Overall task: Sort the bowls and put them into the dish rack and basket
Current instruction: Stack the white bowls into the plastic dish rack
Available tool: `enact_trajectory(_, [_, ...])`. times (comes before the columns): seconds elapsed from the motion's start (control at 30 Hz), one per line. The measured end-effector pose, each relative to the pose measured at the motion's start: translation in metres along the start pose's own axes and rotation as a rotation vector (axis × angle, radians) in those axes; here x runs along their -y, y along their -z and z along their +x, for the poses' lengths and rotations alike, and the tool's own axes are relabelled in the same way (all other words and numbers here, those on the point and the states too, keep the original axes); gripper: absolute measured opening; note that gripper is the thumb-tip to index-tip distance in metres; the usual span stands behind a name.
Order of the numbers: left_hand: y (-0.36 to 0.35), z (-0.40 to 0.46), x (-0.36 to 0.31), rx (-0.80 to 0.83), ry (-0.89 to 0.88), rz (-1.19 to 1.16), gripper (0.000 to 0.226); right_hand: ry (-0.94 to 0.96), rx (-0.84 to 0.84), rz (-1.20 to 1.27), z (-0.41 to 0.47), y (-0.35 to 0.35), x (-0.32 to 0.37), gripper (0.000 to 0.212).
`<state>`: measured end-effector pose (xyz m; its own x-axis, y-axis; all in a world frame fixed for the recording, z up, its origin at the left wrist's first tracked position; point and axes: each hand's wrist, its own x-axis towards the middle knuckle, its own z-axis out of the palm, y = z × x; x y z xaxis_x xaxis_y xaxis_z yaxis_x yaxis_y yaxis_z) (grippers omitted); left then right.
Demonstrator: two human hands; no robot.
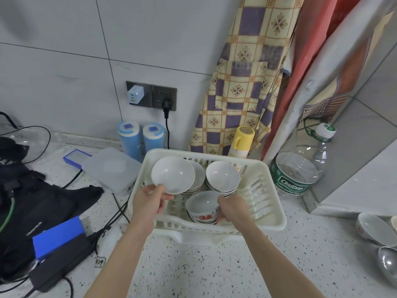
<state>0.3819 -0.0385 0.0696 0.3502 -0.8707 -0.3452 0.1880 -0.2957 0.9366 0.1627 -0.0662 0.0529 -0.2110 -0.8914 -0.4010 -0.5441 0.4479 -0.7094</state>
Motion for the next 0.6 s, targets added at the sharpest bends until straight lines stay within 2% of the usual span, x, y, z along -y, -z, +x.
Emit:
enact_trajectory(0.3, [-0.008,0.003,0.001,0.027,-0.023,0.077,0.02,0.052,-0.094,-0.04,-0.001,-0.003,-0.009,0.017])
enact_trajectory(0.6, [-0.008,0.006,0.003,0.038,-0.022,0.099,0.018,0.027,-0.055,-0.03,0.005,-0.002,-0.012,0.013])
